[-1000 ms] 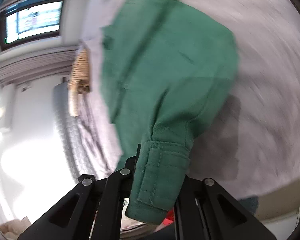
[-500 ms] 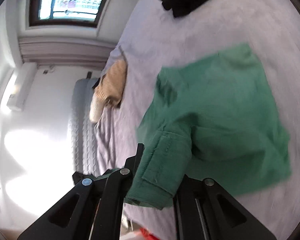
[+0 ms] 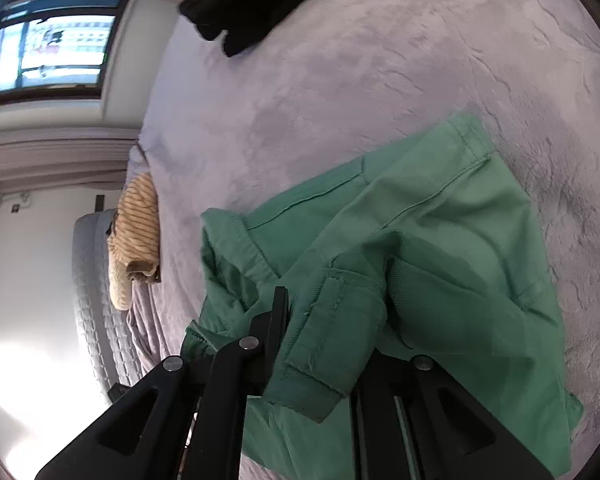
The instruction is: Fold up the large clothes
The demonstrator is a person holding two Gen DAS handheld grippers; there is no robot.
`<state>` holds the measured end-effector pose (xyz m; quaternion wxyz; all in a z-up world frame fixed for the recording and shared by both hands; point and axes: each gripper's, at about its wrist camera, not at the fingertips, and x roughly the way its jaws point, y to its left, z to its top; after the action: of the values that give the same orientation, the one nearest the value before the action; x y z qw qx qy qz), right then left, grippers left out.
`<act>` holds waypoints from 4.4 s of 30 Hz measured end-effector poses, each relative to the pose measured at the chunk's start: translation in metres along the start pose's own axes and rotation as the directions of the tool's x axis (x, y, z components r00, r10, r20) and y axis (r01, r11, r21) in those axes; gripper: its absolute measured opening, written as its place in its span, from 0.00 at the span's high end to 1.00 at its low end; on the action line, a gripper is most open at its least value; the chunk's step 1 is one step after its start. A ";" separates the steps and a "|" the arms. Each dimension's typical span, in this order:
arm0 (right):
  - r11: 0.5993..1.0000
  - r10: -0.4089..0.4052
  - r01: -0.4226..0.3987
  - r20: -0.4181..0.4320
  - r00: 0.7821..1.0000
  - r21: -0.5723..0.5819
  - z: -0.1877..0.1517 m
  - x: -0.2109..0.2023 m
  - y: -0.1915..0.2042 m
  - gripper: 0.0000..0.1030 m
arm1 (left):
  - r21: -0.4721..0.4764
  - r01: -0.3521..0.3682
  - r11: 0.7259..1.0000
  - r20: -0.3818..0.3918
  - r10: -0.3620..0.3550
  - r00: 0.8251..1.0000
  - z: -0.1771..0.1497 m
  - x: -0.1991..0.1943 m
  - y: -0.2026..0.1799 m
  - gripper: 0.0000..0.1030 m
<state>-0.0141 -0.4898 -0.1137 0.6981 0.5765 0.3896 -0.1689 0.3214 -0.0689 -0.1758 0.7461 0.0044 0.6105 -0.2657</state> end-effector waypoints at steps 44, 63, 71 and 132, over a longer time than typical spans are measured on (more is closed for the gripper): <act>0.999 0.004 -0.021 -0.350 0.937 -0.045 -0.242 0.090 -0.002 0.32 | 0.114 0.022 0.993 -0.111 -0.009 0.994 -0.115 -0.021 0.053 0.19; 0.990 -0.138 0.129 -0.238 0.961 -0.052 -0.251 0.092 -0.042 0.95 | 0.061 0.075 0.995 -0.166 -0.064 0.984 -0.150 0.006 0.089 0.95; 0.963 -0.183 0.124 -0.242 0.953 -0.241 -0.245 0.031 -0.010 0.94 | 0.128 -0.003 0.992 -0.087 0.015 0.996 -0.144 -0.052 0.074 0.95; 0.613 -0.578 0.595 0.218 0.786 -0.520 -0.276 -0.076 0.062 0.22 | 0.156 -0.298 0.942 -0.080 0.312 0.947 -0.215 -0.107 -0.028 0.01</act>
<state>-0.1164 -0.2307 -0.0244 0.7472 0.1824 0.5778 -0.2730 0.1030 0.0203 -0.1241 0.7433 0.1657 0.6200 -0.1888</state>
